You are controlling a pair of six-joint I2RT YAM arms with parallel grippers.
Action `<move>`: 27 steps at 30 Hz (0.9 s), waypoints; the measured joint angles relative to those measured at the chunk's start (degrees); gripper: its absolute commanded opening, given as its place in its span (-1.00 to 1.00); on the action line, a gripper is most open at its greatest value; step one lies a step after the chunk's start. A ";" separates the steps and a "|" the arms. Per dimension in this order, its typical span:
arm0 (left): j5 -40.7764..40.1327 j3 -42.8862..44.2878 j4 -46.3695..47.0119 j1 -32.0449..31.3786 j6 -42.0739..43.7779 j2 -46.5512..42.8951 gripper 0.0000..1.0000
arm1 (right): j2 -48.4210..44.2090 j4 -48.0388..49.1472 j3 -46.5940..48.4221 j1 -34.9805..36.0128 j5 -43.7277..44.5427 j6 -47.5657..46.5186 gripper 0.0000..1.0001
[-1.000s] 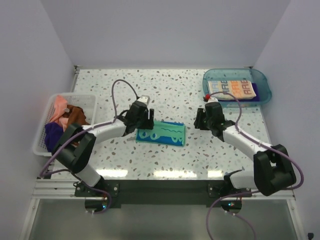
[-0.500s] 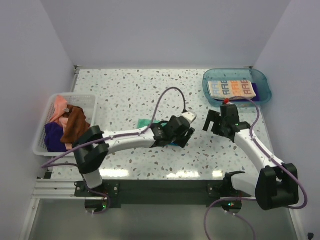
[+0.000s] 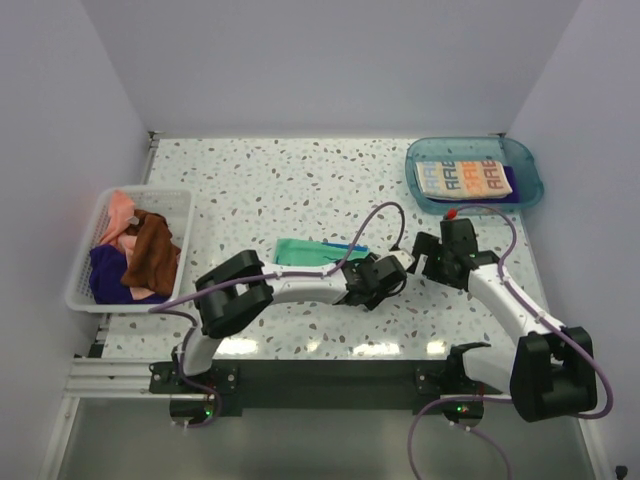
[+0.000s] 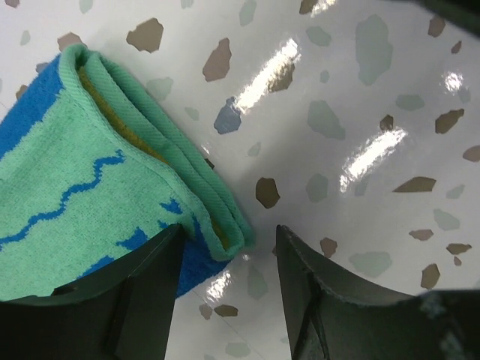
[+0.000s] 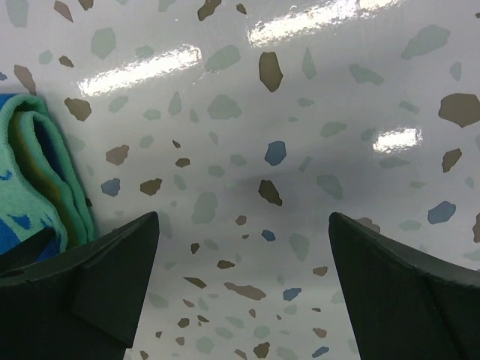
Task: Fold and stack the towels
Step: Neatly place the folded towel into the bin
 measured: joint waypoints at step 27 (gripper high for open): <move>1.49 -11.54 5.95 1.42 -2.73 -10.67 -1.00 | 8.87 20.28 -5.46 3.82 -17.75 24.33 0.97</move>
